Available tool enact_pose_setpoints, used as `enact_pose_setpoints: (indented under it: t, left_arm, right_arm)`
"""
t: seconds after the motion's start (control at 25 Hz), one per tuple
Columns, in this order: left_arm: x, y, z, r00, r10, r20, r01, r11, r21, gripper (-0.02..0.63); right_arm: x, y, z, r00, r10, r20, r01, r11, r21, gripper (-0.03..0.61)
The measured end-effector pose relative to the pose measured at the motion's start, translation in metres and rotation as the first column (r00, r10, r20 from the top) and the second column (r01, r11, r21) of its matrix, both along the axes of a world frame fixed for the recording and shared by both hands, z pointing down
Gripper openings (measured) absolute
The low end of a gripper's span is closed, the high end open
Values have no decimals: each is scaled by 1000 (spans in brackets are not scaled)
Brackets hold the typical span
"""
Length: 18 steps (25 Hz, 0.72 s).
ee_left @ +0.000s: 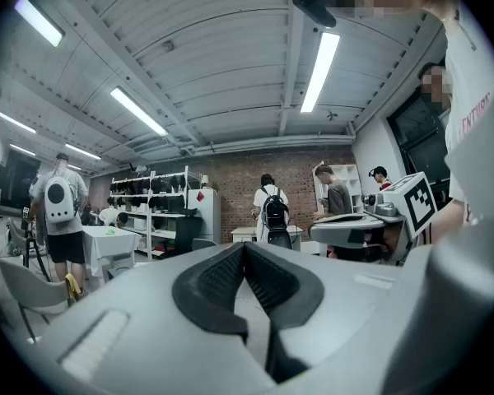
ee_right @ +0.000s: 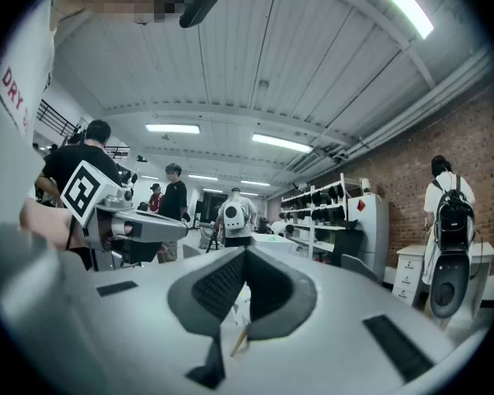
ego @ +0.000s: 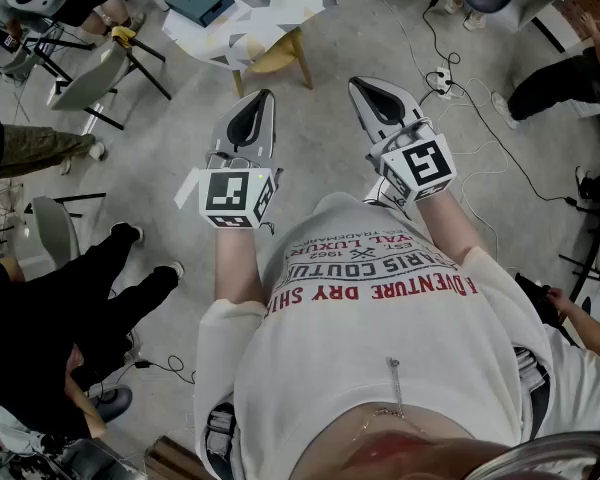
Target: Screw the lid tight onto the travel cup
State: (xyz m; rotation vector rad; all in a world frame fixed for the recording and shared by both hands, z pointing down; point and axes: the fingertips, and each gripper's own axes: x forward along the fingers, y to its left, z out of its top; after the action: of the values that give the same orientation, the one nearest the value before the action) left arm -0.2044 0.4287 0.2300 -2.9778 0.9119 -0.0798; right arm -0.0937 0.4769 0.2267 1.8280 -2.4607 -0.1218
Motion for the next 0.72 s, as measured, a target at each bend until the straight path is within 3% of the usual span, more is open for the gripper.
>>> enact_pose_setpoints:
  t: [0.6, 0.72]
  left_arm:
    - [-9, -4, 16, 1000, 8, -20, -9, 999, -36, 12]
    - [-15, -6, 23, 1000, 7, -30, -8, 999, -50, 12]
  right_arm:
    - [-10, 2, 11, 1000, 21, 15, -20, 1000, -22, 9]
    - [-14, 2, 15, 1000, -12, 21, 12, 999, -33, 11]
